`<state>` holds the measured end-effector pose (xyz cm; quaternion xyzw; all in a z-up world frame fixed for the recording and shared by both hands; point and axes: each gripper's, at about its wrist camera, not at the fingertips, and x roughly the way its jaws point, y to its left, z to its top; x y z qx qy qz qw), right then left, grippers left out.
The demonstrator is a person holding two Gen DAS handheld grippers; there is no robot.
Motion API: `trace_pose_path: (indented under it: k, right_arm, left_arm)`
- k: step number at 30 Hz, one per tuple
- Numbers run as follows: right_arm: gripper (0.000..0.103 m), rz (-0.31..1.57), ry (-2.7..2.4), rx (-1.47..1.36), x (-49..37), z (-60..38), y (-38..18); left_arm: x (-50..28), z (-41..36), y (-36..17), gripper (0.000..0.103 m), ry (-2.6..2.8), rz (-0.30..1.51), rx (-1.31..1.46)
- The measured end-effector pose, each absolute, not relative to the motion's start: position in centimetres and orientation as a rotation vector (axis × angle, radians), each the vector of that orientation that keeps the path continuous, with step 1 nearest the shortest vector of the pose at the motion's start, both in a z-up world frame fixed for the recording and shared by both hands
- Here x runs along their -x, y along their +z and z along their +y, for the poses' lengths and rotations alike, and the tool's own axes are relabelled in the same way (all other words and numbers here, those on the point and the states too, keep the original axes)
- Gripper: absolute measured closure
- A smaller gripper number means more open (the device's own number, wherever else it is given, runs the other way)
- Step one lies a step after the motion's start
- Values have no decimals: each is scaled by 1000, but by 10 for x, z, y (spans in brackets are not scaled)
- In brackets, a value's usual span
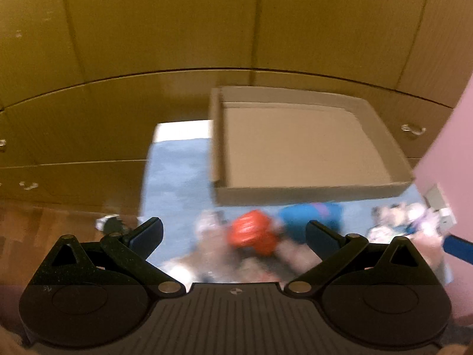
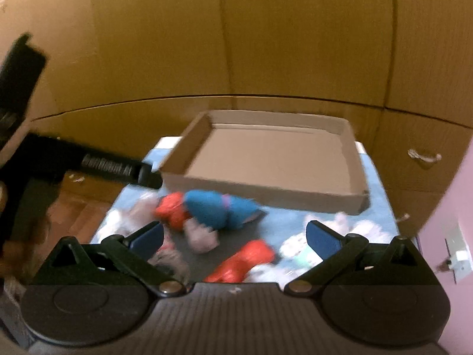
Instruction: Organize objects
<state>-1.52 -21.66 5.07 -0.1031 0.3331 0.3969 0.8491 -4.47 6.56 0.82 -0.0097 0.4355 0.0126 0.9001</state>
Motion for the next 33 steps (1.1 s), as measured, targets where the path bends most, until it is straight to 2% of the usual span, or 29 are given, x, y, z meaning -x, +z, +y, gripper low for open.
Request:
trace_pose_path:
  k: [6,12,15,18,22,24,28,33]
  right_arm:
    - [1,654,962,256,79,-213,11]
    - [4,560,985,353,101,-198,-20]
    - [11,562,979,357,97,-194,-30]
    - [14,561,984,358,96,-189,-37]
    - [25,560,990,381,100,-184,-45]
    - [25,552,991,392,101,-182,-49]
    - [38,548,974,402,98,-181,-53]
    - [38,574,964,390,90,-182,-58]
  left_arm:
    - [83,103,-16,1,51,917,-10]
    - [113,121,-39,1,7,922,10]
    - [116,126,-50,1,-5,925,-2]
    - [116,130,-54,1,-7,919,4]
    - [110,136,-56,1,-3,923,44]
    - [109,137,-57,1,-5,926,54]
    - [104,139,-58,1,-20,928,94]
    - [95,134,-61,1,-40,941,135]
